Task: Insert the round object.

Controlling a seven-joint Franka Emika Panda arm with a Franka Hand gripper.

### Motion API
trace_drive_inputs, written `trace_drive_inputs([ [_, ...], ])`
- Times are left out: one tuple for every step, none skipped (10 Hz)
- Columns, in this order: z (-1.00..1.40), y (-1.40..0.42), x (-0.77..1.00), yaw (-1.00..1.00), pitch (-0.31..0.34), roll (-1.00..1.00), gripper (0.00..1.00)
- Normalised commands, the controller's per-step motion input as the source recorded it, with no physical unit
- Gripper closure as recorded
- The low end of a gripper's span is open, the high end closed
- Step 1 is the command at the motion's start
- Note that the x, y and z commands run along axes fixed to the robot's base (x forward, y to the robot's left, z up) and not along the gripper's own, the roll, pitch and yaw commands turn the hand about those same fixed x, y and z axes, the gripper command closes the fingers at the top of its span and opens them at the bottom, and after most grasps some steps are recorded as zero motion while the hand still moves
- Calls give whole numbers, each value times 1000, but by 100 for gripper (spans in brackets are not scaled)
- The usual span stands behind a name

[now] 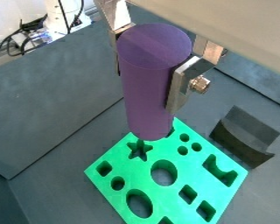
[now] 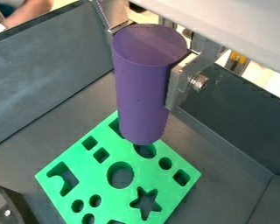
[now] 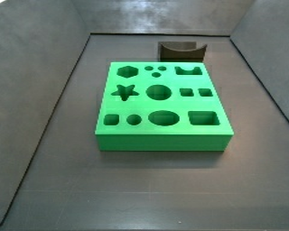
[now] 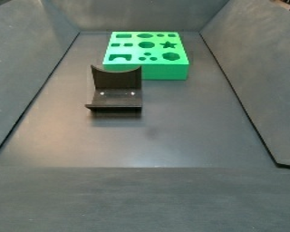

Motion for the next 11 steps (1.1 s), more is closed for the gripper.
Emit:
trace_drive_inputs([
  [-1000,0,177,0,0,51,100],
  [-1000,0,291,0,0,0,100],
  [-1000,0,331,0,0,0,100],
  [-1000,74,577,0,0,0,100],
  [-1000,237,751,0,7,0,100],
  [-1000,354,769,0,37,11,100],
  [-994,431,746,77,23,69,100],
  [-986,420,563,131,0,106,100],
  [-1000,300,306,57,0,21,100],
  [-1000,114,0,0,-26,0,100],
  [-1000,0,0,-74,-67,0,100],
])
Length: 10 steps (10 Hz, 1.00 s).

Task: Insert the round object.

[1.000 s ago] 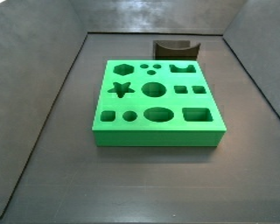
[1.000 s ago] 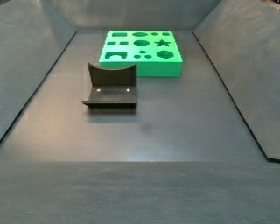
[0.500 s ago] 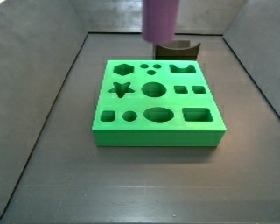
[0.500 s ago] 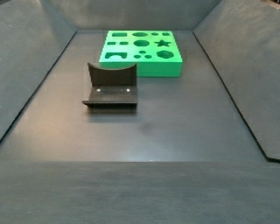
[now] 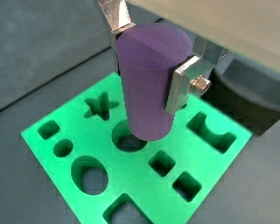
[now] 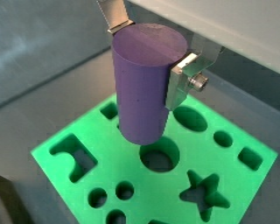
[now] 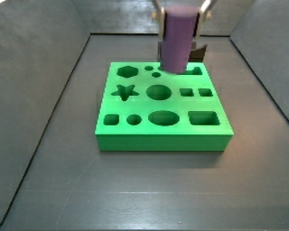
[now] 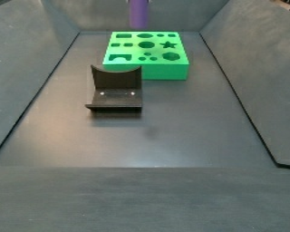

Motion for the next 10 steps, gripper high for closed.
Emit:
trace_drive_inputs([
  [-971,-51,-77,-37,-143,-10,100],
  [-663,0,-249,-6,-119,-19,100],
  [-497,0,-326,-14,-81,0,100],
  [-491,0,-480,0,-127,-9,100],
  [-443,-11,-303,0,-113,-103,100],
  [-400,-57,-157,0,-93,-120,100],
  [-354,-166,-60,0,-66,-113,100],
  [-343,-206,-97,-3,-83,-104,100],
  [-329,-214,-89,0,-79,-90,100],
  [-669,0,0,0,-81,17,100],
])
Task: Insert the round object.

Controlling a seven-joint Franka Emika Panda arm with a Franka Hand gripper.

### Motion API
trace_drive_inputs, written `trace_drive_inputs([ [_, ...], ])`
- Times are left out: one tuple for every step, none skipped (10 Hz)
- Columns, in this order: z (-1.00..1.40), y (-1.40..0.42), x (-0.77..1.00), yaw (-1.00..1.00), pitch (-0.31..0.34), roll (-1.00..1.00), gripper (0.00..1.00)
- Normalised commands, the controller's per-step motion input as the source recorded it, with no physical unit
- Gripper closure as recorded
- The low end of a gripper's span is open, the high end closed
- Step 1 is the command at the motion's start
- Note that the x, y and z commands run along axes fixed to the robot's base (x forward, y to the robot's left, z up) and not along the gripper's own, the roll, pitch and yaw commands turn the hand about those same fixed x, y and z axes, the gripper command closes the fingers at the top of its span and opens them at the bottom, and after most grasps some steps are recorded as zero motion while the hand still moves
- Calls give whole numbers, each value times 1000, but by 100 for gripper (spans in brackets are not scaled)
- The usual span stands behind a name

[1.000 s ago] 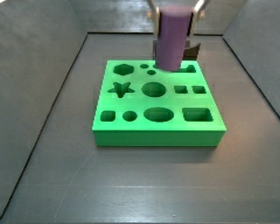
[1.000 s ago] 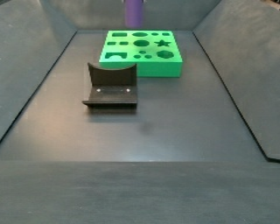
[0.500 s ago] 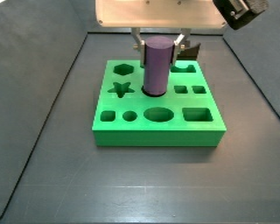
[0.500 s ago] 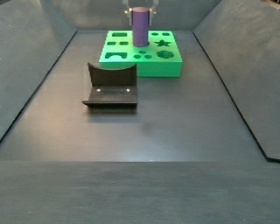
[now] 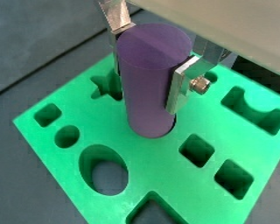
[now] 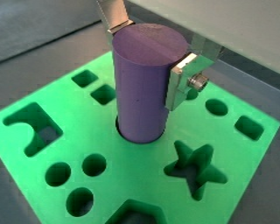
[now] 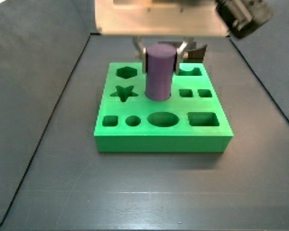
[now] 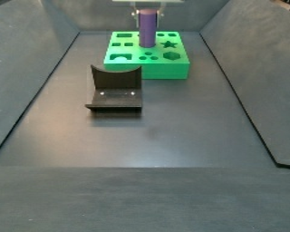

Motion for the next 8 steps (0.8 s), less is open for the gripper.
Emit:
trace_drive_inputs([
  [-974,0,0,89,-99,97,100],
  [-1000,-203,0,0,-89,13,100],
  [-951,-200,0,0,-160,0,100],
  [-694,0,0,0,-187,-137,100],
  [-257,0,0,0,-91,-114,100],
  [-60,29,0,0,0,-51,100],
  [0,37,0,0,0,-31,100],
  [0,0,0,0,0,0,100],
])
